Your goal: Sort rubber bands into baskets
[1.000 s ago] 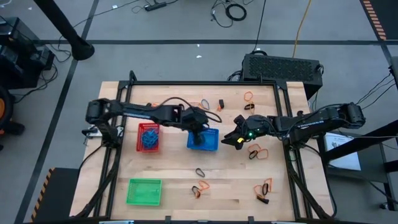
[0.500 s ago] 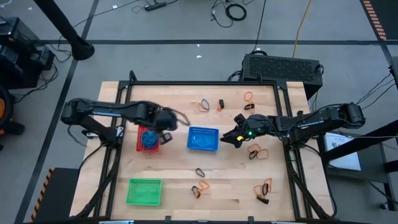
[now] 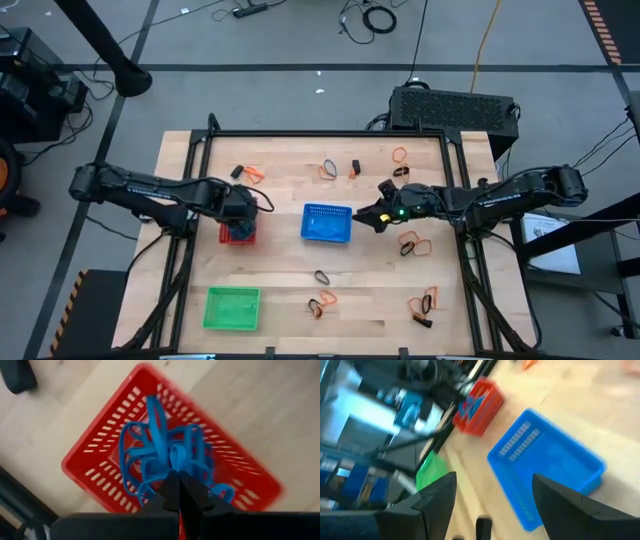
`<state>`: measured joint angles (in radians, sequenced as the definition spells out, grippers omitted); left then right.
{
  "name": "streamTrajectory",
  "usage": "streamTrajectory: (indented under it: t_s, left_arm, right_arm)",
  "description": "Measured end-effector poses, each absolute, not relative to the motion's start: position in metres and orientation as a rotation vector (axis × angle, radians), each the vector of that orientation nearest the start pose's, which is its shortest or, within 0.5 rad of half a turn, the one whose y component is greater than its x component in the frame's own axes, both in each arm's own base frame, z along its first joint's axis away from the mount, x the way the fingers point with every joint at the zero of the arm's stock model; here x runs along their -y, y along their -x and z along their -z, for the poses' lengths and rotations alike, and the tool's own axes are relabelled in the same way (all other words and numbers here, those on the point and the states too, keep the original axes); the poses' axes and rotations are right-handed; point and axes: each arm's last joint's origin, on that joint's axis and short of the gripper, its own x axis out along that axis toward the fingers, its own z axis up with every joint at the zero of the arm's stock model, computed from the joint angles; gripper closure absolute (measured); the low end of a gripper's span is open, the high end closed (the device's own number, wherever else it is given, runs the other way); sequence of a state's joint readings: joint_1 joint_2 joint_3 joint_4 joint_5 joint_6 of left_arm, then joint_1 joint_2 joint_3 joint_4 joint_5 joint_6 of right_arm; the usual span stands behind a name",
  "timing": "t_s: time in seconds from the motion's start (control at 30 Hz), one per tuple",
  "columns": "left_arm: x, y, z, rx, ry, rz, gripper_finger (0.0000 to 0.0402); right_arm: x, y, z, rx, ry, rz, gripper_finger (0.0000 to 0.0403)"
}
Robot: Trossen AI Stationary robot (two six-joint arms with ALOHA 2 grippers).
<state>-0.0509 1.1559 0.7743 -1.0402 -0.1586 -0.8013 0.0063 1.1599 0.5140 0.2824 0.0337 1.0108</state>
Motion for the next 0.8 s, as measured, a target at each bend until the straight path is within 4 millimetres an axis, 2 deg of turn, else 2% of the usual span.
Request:
streamTrajectory:
  t_s: [0.2, 0.37, 0.53, 0.8]
  left_arm:
    - [-0.009, -0.166, -0.188, -1.335, 0.636, -0.798, 0.0401]
    - [-0.016, -0.165, -0.183, -1.345, 0.613, -0.777, 0.0401]
    - [-0.017, -0.168, -0.184, -1.334, 0.570, -0.722, 0.0379]
    - [-0.017, -0.167, -0.184, -1.351, 0.563, -0.715, 0.0323]
  right_arm:
    - [0.018, -0.237, -0.214, -0.243, -1.007, 0.340, 0.0151]
    - [0.036, -0.243, -0.233, -0.219, -0.969, 0.424, 0.0151]
    - [0.059, -0.254, -0.247, -0.268, -0.967, 0.533, 0.0151]
    - [0.105, -0.284, -0.239, -0.482, -0.888, 0.578, 0.0151]
